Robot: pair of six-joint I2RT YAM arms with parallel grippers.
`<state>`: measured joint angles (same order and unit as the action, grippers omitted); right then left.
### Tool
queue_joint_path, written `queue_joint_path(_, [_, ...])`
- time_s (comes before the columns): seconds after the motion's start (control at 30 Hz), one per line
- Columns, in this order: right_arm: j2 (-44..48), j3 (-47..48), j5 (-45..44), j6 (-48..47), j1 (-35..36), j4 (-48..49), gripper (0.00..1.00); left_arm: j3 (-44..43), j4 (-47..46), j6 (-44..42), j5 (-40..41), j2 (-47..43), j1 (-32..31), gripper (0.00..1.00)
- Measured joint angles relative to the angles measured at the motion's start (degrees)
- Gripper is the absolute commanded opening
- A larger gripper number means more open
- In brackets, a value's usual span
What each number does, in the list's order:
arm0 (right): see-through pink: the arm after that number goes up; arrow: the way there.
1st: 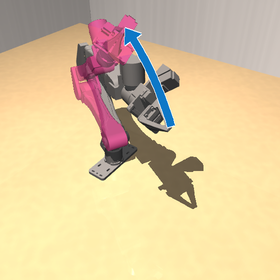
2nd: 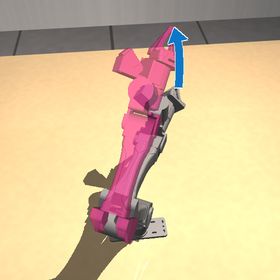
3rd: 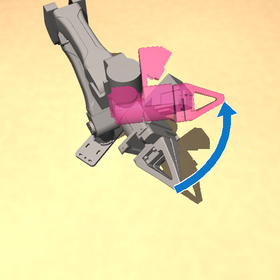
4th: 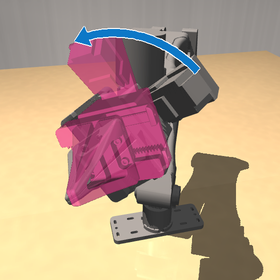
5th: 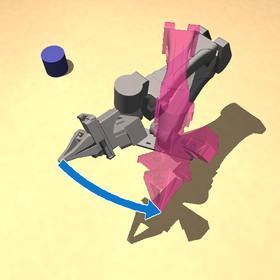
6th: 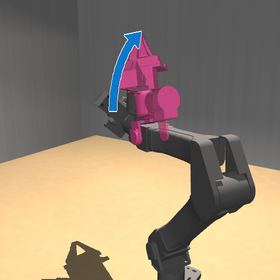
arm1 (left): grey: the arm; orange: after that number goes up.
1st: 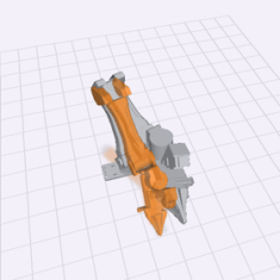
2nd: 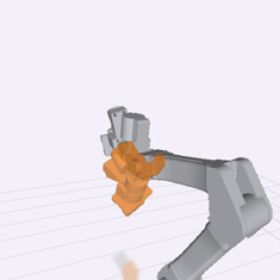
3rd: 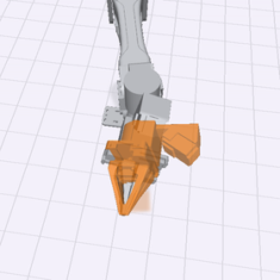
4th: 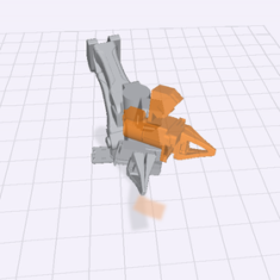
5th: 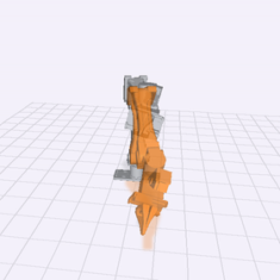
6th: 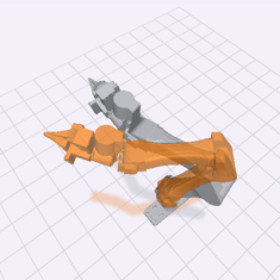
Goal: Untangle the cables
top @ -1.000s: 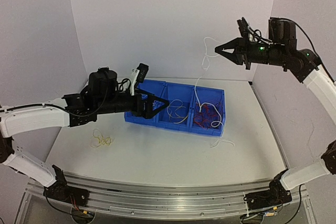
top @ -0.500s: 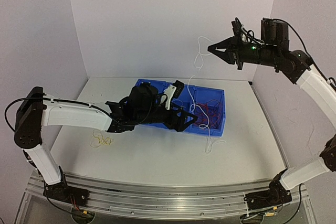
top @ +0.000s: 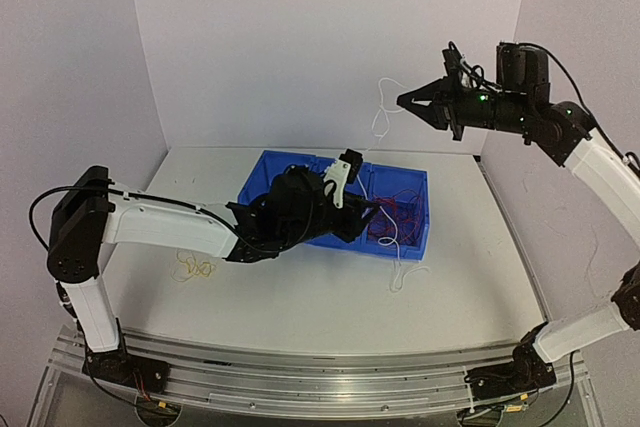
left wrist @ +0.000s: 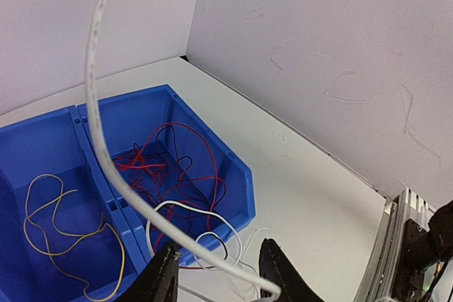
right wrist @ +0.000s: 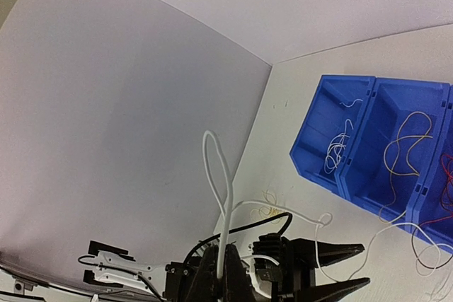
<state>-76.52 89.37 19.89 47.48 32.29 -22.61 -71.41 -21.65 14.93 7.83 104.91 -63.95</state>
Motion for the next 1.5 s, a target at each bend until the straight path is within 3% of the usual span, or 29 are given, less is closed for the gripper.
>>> queue_joint_path(0.07, [0.67,-0.28,-0.22,0.03,0.0,0.07,0.0,-0.77,0.12,-0.08,1.7,0.66,0.12,0.0])
queue_joint_path(0.27, [4.01,-2.55,-2.2,-0.56,0.02,0.61,0.03,-1.42,0.7,-0.14,5.89,0.82,0.14,0.0])
queue_joint_path(0.4, [9.28,-8.99,-8.45,-3.59,0.13,-0.8,0.23,3.29,3.8,0.06,7.91,-5.18,0.14,0.0])
queue_joint_path(0.53, [16.97,-20.77,-15.86,-6.28,0.15,-2.71,0.65,5.09,10.41,-0.11,10.19,-16.2,0.14,0.0])
queue_joint_path(0.6, [19.65,-26.35,-18.42,-8.09,0.15,-3.64,0.77,4.27,13.37,-0.24,11.23,-21.58,0.14,0.0])
queue_joint_path(0.67, [20.73,-30.26,-20.02,-9.92,0.15,-4.45,0.83,1.94,16.73,-0.39,12.34,-25.43,0.14,0.0])
queue_joint_path(0.8, [22.59,-37.46,-22.66,-12.63,0.15,-4.83,0.85,-4.23,23.15,-1.35,15.6,-28.26,0.14,0.0])
queue_joint_path(1.07, [29.26,-49.83,-27.53,-11.22,0.15,-5.4,0.88,-14.41,33.0,-5.93,25.05,-24.82,0.61,0.0])
queue_joint_path(1.27, [33.98,-55.57,-29.29,-8.32,0.15,-5.79,0.89,-17.08,34.84,-8.04,29.55,-22.1,4.24,0.0])
queue_joint_path(1.5, [39.76,-57.3,-31.37,-6.68,0.15,-5.85,0.9,-18.05,35.34,-8.04,29.4,-18.71,9.22,0.0])
